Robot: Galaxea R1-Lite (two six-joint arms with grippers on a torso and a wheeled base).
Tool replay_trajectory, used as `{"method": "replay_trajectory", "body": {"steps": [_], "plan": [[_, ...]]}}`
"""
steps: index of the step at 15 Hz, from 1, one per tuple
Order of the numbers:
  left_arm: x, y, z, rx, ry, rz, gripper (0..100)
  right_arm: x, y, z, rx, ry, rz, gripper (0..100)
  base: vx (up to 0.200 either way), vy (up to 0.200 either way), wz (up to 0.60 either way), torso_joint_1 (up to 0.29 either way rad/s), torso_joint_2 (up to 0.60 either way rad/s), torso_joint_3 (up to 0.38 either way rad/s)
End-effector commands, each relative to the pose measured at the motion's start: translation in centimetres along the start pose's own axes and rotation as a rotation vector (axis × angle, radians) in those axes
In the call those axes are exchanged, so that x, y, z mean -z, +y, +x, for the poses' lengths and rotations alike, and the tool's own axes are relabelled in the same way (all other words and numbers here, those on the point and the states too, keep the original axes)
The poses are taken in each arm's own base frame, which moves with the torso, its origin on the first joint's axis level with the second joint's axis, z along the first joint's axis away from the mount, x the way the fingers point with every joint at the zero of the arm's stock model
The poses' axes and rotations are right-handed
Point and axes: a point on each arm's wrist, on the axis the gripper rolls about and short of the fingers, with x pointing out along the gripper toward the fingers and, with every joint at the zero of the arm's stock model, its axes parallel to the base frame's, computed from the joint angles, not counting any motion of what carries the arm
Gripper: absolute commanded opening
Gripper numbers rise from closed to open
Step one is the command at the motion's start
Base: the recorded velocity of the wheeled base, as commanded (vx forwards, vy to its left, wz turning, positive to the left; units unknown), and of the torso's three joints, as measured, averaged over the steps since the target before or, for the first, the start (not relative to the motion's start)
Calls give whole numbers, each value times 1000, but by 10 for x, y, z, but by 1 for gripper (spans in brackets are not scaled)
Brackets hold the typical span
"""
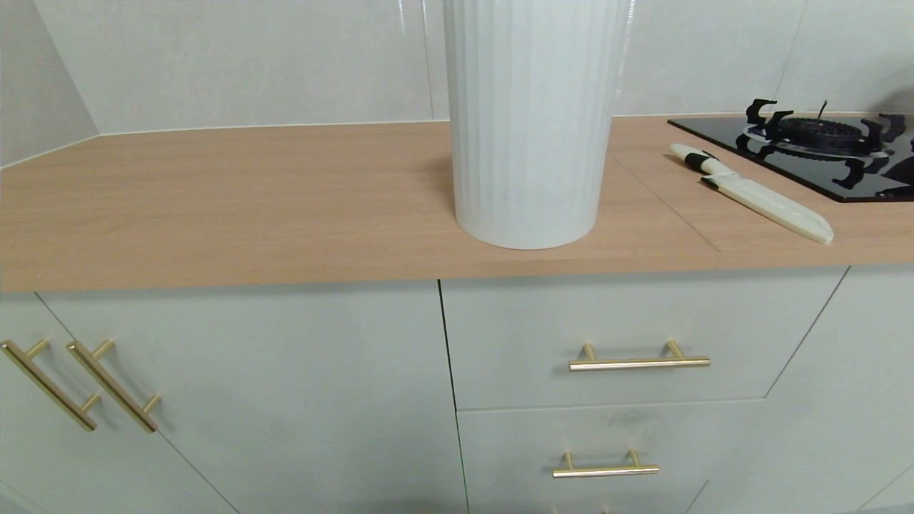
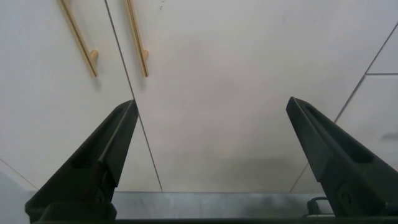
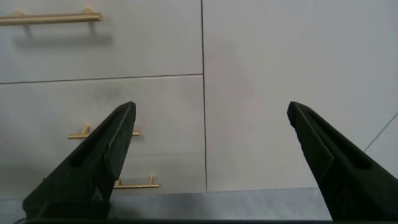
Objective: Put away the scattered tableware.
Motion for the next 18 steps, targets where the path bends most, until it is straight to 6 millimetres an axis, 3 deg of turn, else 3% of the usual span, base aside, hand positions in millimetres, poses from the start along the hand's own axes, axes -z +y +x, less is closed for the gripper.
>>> {"method": "replay_trajectory", "body": {"steps": [1,9,18], "plan": [[0,0,0,0,1,-1,100,0,0,0,0,1,-2,100,0,0,0,0,0,0],[0,0,0,0,1,-1,100,0,0,0,0,1,-2,100,0,0,0,6,-14,-12],[0,0,0,0,1,-1,100,0,0,0,0,1,-2,100,0,0,0,136,-399,-258]]}}
